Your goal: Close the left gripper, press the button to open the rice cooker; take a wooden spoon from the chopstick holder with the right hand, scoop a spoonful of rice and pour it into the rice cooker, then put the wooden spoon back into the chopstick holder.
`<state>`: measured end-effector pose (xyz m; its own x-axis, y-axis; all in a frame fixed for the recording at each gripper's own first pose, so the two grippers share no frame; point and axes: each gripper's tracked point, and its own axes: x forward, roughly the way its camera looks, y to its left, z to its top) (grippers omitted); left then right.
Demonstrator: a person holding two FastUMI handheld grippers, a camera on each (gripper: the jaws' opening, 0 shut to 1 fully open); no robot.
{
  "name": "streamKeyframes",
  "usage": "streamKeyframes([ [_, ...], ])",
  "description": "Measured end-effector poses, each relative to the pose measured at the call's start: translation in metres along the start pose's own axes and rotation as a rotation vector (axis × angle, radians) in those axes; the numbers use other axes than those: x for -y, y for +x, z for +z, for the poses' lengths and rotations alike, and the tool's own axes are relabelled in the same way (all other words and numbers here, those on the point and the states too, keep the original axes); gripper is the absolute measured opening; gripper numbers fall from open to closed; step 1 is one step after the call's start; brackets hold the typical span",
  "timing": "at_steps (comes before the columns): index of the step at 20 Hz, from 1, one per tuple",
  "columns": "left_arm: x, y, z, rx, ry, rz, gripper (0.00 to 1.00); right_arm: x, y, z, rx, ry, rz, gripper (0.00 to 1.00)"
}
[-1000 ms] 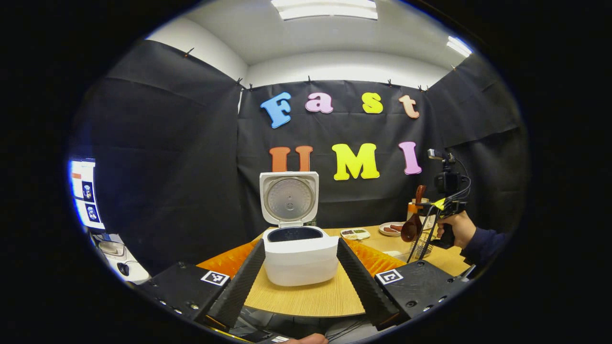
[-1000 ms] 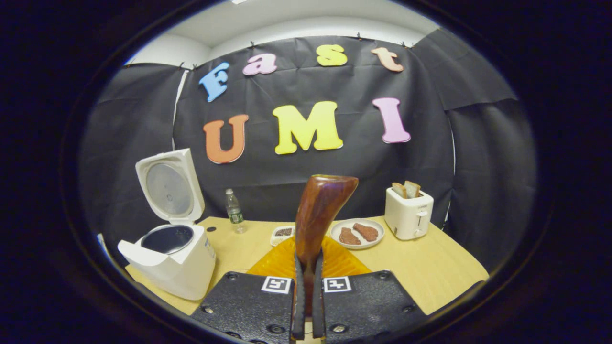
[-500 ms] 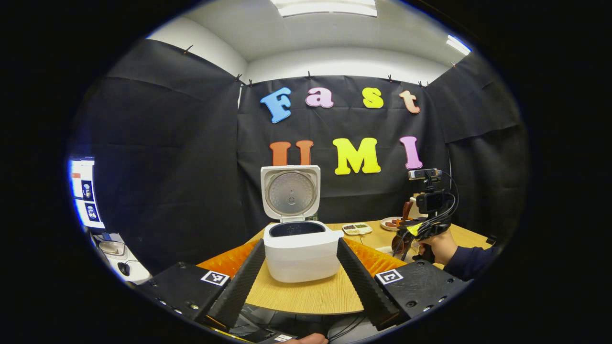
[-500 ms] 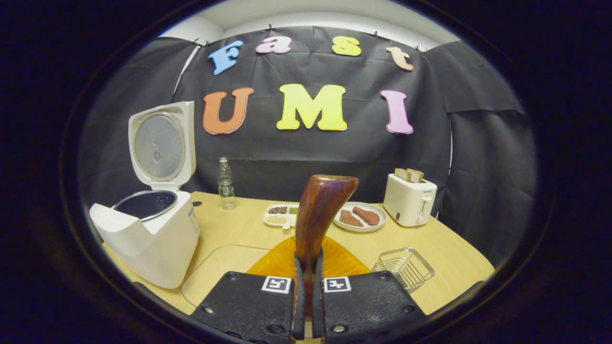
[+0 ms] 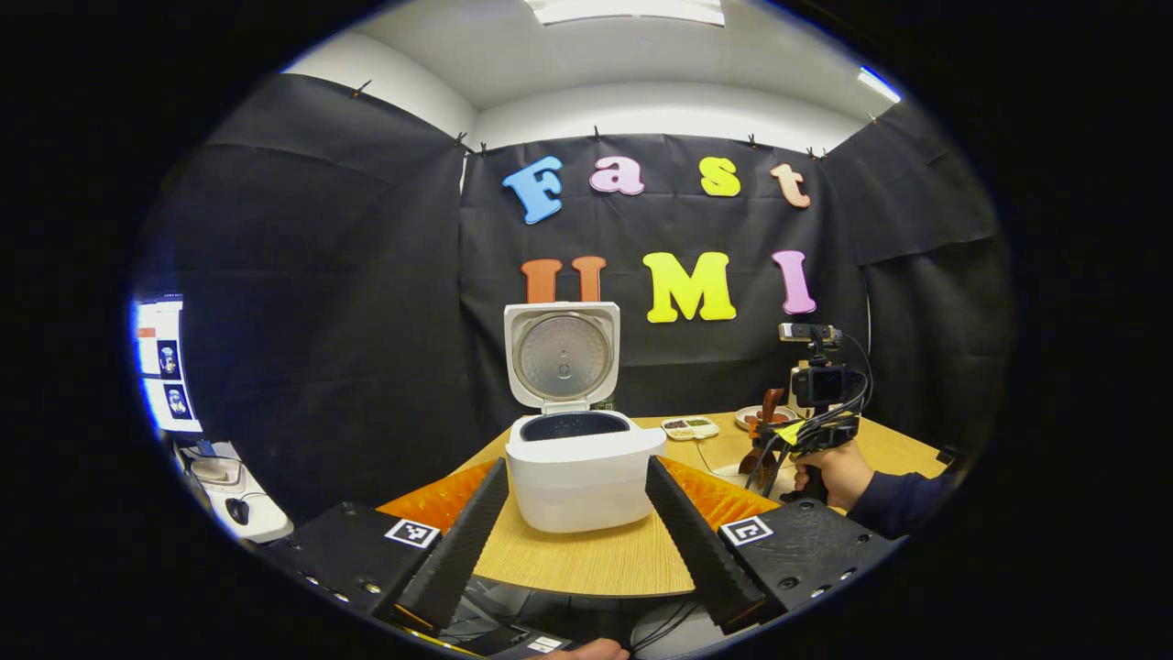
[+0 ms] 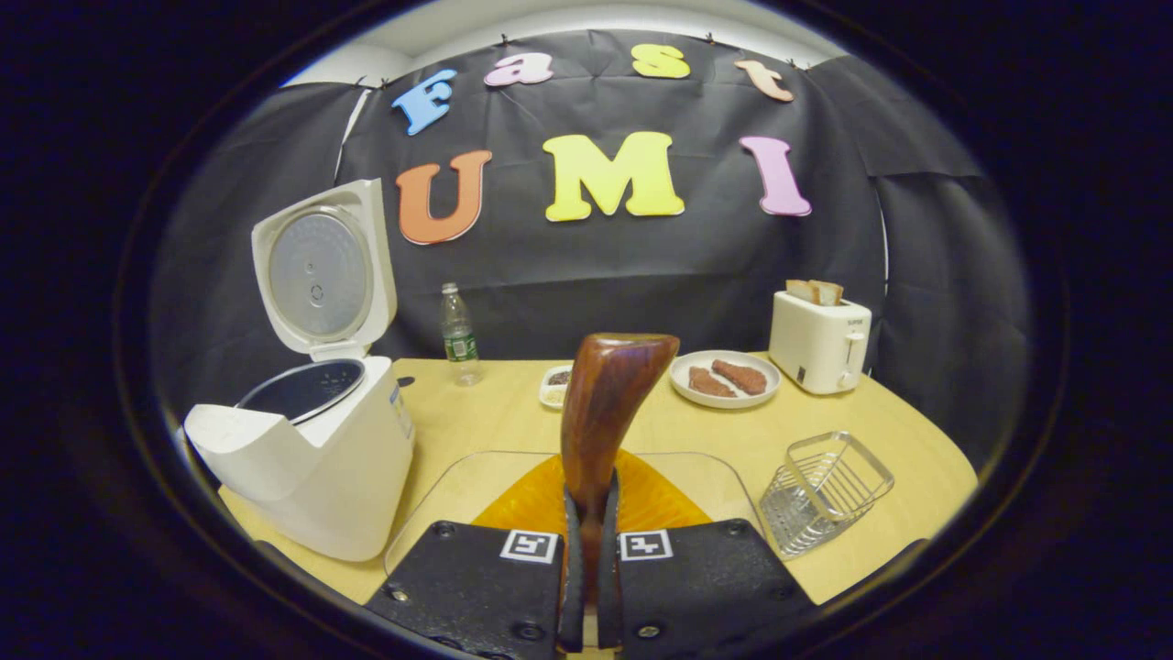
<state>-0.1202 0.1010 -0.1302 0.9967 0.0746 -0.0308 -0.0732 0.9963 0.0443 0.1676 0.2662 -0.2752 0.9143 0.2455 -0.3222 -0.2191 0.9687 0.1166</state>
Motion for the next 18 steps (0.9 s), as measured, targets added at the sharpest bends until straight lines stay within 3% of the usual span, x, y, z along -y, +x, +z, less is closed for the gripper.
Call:
streamKeyframes([
  [3, 0.001, 0.002, -0.002, -0.003, -0.001, -0.003, 0.96, -0.014, 0.002, -0.009, -0.021, 0.010, 0.059, 0.11],
  [10, 0.000, 0.003, -0.003, -0.008, -0.020, -0.004, 0.96, -0.004, 0.009, -0.017, -0.167, 0.395, 0.154, 0.11],
  [16, 0.001, 0.003, -0.003, -0.001, -0.009, -0.001, 0.96, 0.027, 0.006, -0.013, -0.198, 0.718, 0.202, 0.11],
  [18, 0.001, 0.003, 0.000, 0.001, -0.010, 0.002, 0.96, 0.040, 0.004, -0.009, -0.186, 0.762, 0.193, 0.11],
])
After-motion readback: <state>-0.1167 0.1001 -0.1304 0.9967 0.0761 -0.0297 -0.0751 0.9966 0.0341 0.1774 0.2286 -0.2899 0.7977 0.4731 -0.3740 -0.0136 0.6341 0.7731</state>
